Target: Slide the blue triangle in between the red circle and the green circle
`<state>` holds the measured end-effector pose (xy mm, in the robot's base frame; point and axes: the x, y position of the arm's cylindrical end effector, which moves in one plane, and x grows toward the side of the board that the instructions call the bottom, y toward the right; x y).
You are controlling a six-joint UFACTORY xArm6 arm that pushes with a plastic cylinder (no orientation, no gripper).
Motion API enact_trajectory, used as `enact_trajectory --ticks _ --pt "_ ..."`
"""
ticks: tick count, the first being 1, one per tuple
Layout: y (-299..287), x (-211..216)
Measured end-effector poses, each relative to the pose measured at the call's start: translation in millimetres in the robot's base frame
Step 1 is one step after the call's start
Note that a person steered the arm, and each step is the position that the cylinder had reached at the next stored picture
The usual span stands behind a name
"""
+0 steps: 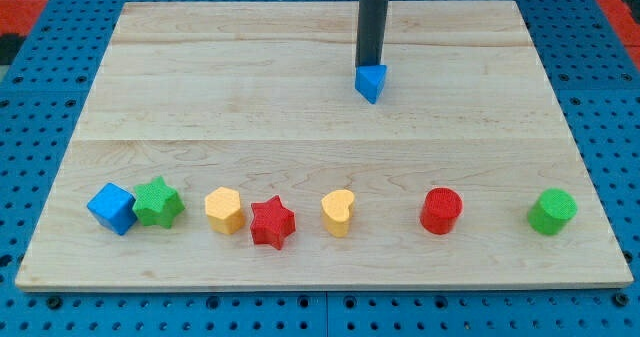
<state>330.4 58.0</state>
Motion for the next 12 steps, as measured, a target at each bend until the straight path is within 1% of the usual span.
enact_trajectory --ticks 1,3,5,6,7,9,10,12 --pt "0.0 21.5" --pt "8.1 77.6" --pt "37.6 124.4" --pt "-4.5 124.4" --pt "-17.2 124.9" --pt "3.9 150.8" --pt "42.7 152.8" --pt "81.2 179.3"
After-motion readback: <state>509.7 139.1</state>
